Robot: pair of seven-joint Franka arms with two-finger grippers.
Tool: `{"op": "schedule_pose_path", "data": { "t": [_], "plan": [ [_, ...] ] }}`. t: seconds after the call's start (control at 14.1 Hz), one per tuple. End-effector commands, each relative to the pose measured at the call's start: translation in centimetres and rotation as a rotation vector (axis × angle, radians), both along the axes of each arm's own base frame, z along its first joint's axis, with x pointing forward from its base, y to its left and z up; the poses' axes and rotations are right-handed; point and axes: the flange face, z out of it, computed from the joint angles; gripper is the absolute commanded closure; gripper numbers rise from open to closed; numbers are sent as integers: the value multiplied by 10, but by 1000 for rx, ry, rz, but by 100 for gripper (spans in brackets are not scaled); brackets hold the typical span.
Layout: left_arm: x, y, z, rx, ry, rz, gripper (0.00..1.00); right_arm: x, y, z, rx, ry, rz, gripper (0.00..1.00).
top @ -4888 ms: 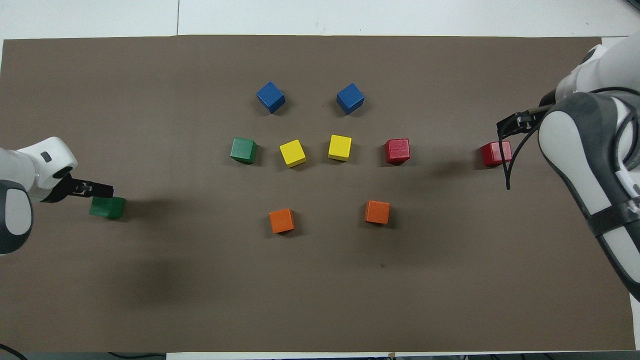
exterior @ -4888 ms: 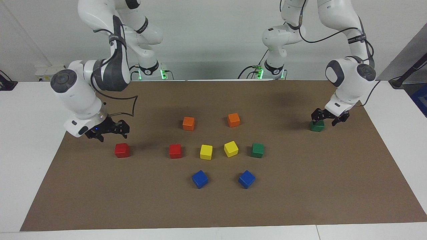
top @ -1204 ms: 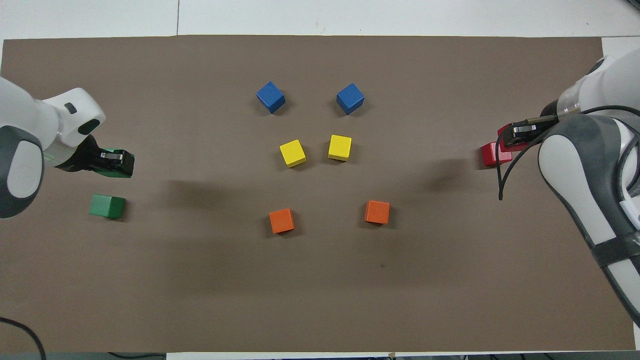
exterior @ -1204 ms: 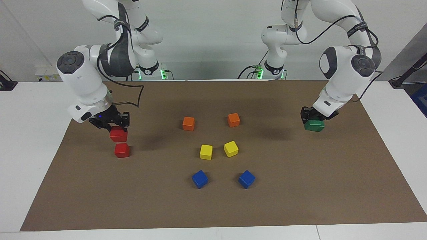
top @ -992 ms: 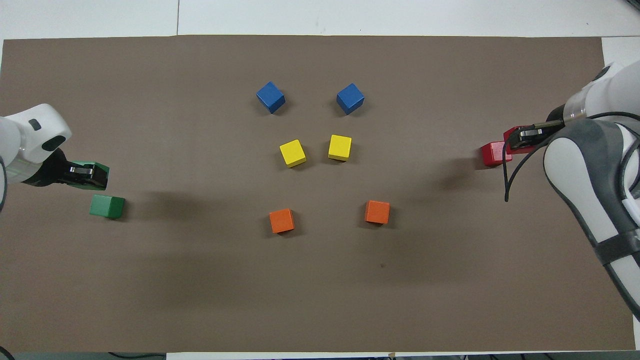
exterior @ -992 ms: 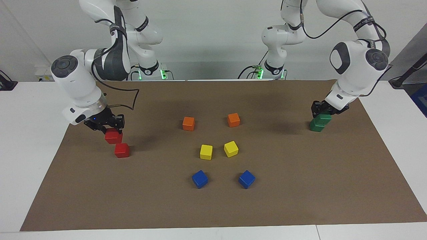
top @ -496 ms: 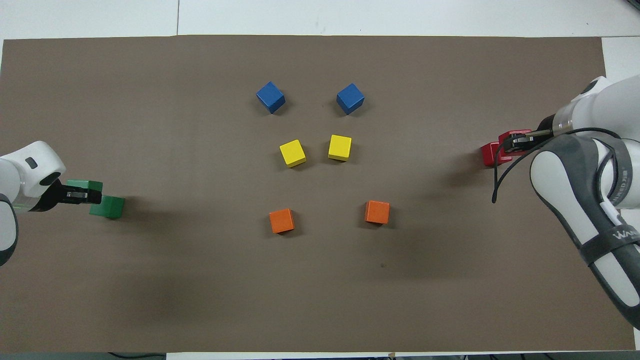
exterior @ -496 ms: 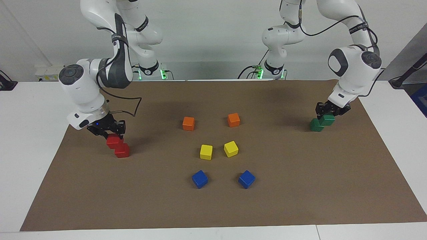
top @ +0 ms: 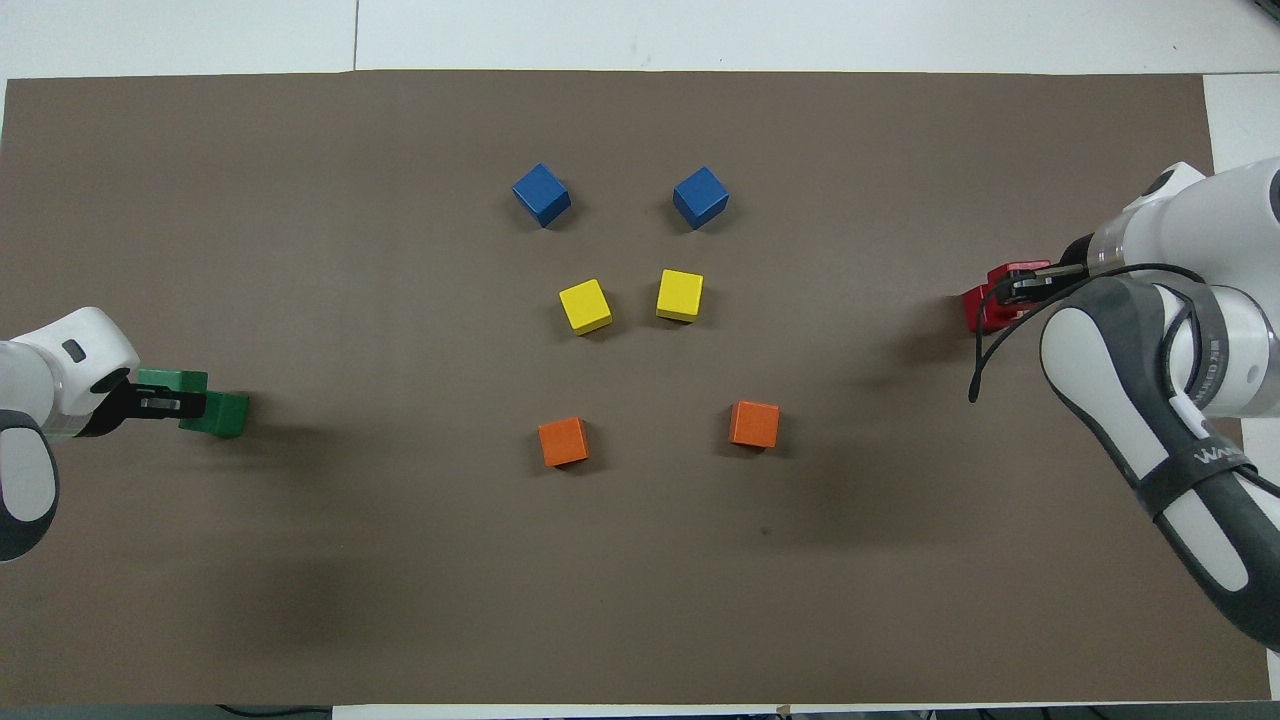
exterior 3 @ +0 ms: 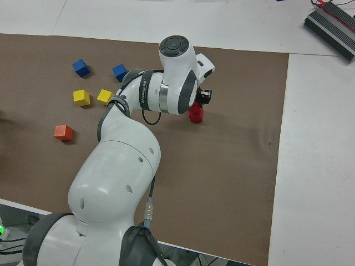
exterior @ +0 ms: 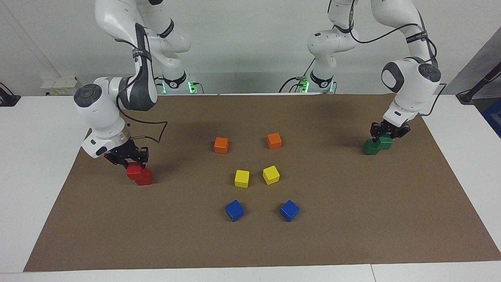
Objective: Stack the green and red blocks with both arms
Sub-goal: 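Lower green onto green with the left gripper while the right gripper stacks red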
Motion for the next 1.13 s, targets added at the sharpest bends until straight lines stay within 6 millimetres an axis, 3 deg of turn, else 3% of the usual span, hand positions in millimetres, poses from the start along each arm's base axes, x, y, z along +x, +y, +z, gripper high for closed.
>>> {"op": "schedule_pose_path", "data": {
  "t": [0.0, 0.21, 1.06],
  "plan": [
    [-7, 0, -7, 11, -3, -14, 100, -2, -4, -9, 12, -4, 17, 100],
    [-8, -2, -20, 5, 35, -17, 100, -3, 0, -11, 23, -6, 14, 100],
    [-11, -3, -26, -4, 79, -21, 100, -7, -2, -16, 23, 1, 12, 100]
  ]
}}
